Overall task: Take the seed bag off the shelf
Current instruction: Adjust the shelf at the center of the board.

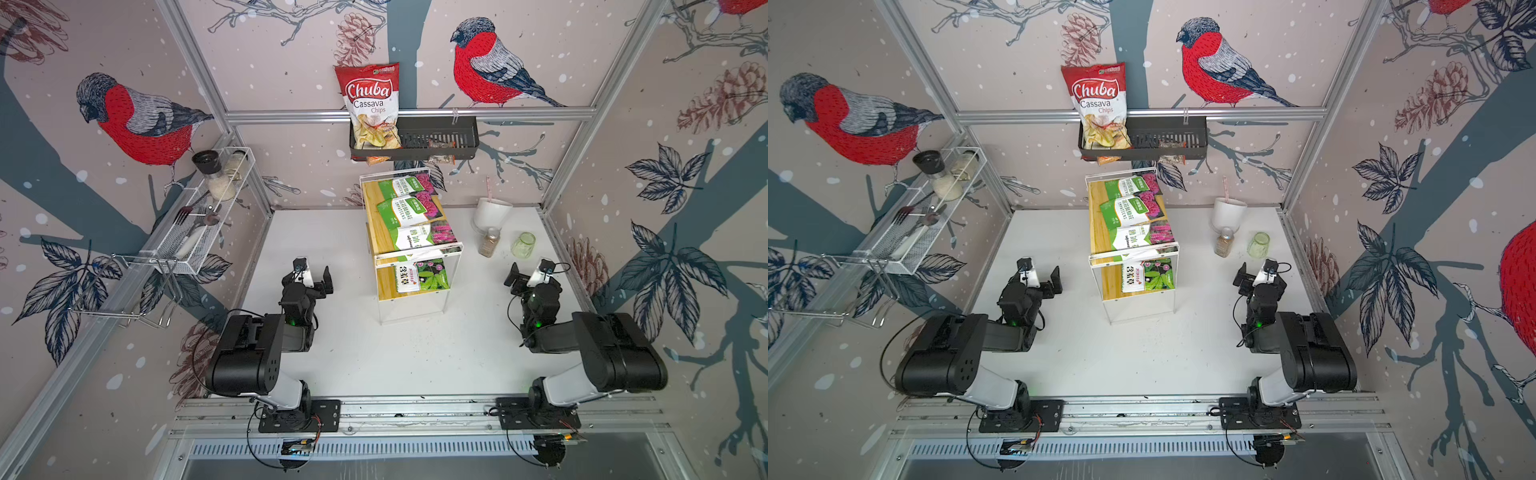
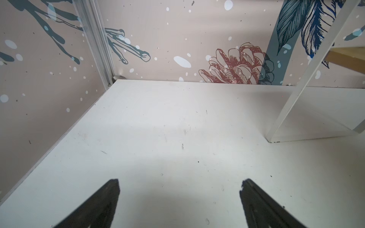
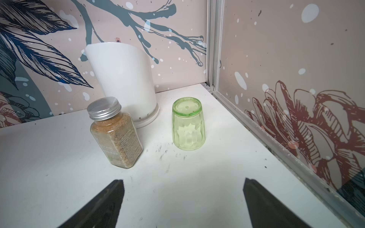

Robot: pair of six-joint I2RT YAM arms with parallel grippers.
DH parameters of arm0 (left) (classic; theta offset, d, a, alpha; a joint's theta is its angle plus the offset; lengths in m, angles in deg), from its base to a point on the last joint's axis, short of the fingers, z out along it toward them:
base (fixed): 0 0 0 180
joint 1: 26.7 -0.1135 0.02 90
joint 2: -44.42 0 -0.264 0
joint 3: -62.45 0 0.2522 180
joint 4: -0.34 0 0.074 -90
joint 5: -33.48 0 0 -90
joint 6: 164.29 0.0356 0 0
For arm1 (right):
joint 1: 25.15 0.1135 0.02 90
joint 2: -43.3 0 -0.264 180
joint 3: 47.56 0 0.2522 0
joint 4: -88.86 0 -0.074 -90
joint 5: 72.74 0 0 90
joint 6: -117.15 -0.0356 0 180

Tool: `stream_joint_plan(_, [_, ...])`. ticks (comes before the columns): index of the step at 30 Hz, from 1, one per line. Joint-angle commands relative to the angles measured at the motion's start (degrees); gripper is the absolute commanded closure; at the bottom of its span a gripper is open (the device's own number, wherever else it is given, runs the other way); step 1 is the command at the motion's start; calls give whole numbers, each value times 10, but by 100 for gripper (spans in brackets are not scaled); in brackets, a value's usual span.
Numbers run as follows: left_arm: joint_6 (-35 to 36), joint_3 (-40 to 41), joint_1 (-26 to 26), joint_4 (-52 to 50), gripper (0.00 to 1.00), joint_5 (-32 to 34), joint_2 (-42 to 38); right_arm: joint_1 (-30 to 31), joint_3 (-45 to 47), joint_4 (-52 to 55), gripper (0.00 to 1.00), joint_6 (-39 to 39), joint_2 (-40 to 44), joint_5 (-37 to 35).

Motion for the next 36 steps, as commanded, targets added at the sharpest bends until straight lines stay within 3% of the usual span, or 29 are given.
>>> stream_joint_plan(1, [6, -1, 0, 14, 1, -2, -2, 2, 0, -13, 0, 0, 3, 4])
stream_joint_plan(17, [6, -2, 0, 14, 1, -2, -2, 1, -1, -12, 0, 0, 4, 5])
stream_joint_plan(18, [5, -6, 1, 9, 1, -2, -1, 4, 2, -18, 0, 0, 6, -6])
stream_joint_plan(20, [5, -1, -1, 14, 4, -5, -4, 24, -7, -3, 0, -5, 27, -100])
stream_joint_plan(21, [4, -5, -1, 8, 4, -6, -12, 32, -40, 101, 0, -17, 57, -132])
stream_joint_plan(24, [-12, -118, -1, -213, 4, 7, -53, 31, -186, 463, 0, -165, 99, -167])
stream_joint_plan(25, [-26, -162, -1, -300, 4, 17, -60, 37, -214, 538, 0, -207, 105, -183])
stream_joint_plan(27, [-65, -223, -1, -416, 5, 34, -74, 52, -230, 606, 0, -255, 128, -180])
stream_joint_plan(30, [-115, -320, -1, -563, 8, 5, -88, 82, -247, 693, 0, -319, 185, -167])
stream_joint_plan(32, [-126, -386, -1, -660, 8, -70, -81, 105, -263, 746, 0, -359, 216, -127])
stream_joint_plan(34, [-107, -428, 2, -684, 9, -161, -76, 133, -267, 762, 0, -369, 254, -59])
stream_joint_plan(36, [-89, -458, 2, -687, 9, -215, -68, 166, -261, 765, 0, -371, 289, -39])
